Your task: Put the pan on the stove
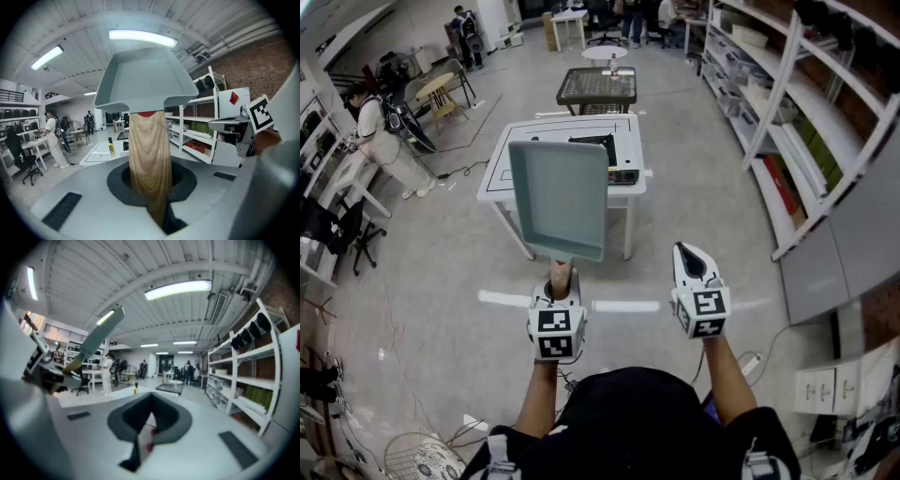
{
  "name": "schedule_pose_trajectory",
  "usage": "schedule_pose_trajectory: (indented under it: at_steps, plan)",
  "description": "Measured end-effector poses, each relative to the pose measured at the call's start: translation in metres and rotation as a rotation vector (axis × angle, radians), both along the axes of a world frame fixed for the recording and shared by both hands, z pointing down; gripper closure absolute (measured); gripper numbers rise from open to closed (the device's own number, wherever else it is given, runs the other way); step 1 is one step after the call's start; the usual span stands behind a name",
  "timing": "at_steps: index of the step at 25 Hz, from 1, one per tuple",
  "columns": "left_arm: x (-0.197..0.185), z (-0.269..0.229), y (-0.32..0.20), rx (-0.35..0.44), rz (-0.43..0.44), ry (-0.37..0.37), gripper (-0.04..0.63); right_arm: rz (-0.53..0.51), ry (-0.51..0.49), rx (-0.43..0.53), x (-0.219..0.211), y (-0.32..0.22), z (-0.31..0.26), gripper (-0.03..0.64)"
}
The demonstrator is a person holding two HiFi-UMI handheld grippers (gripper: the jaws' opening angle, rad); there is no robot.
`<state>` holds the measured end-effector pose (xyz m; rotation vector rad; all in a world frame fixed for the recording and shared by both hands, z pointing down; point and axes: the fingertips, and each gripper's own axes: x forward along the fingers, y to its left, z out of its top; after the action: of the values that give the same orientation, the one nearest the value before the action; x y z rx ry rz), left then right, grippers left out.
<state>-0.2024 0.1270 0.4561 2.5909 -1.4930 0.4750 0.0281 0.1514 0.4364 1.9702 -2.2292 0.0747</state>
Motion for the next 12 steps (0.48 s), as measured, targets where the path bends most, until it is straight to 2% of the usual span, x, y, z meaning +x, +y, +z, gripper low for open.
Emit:
schedule_pose_trajectory:
  at_steps: [12]
  plan:
    - [0.018, -0.005, 0.009, 0.003, 0.003, 0.001, 0.547, -0.013, -0.085, 0.003, 0.013, 0.012, -0.005, 0.583]
